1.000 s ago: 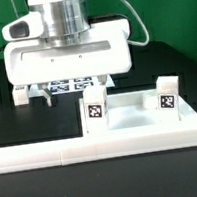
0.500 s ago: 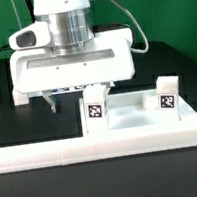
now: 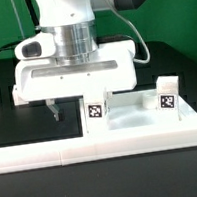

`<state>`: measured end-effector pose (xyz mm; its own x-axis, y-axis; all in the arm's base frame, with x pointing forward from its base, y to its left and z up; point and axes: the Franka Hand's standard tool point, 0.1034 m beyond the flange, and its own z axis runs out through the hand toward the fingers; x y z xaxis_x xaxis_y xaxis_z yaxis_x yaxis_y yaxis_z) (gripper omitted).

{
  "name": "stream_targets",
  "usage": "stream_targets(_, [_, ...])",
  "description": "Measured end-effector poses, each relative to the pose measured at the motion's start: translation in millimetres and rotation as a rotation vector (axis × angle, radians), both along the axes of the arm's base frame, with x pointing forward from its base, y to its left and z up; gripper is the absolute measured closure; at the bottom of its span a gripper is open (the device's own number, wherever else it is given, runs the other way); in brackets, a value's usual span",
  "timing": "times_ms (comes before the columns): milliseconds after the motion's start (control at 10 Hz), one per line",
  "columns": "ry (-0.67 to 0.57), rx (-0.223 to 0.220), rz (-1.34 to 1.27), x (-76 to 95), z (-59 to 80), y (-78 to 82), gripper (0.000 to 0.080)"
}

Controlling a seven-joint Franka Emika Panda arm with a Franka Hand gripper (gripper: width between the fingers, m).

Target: Assemble square table

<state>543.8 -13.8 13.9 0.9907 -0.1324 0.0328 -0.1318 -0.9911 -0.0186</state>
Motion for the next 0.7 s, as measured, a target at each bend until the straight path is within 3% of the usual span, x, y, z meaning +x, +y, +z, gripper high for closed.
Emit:
stream_targets(200, [0.0, 0.0, -0.004, 0.0, 0.0, -0.8, 0.0178])
stream_targets(300, [0.0, 0.0, -0.004, 0.0, 0.0, -1.0, 0.0356])
stream_targets(400, [0.0, 0.0, -0.004, 0.0, 0.0, -1.1, 0.0356])
stream_targets(500, [0.0, 0.0, -0.005, 0.0, 0.0, -1.4, 0.0558])
stream_targets(600, [0.0, 0.0, -0.005, 0.0, 0.0, -1.5, 0.0692])
stream_targets(700, [0.003, 0.0, 0.005, -0.8, -0.1, -1.2, 0.0692])
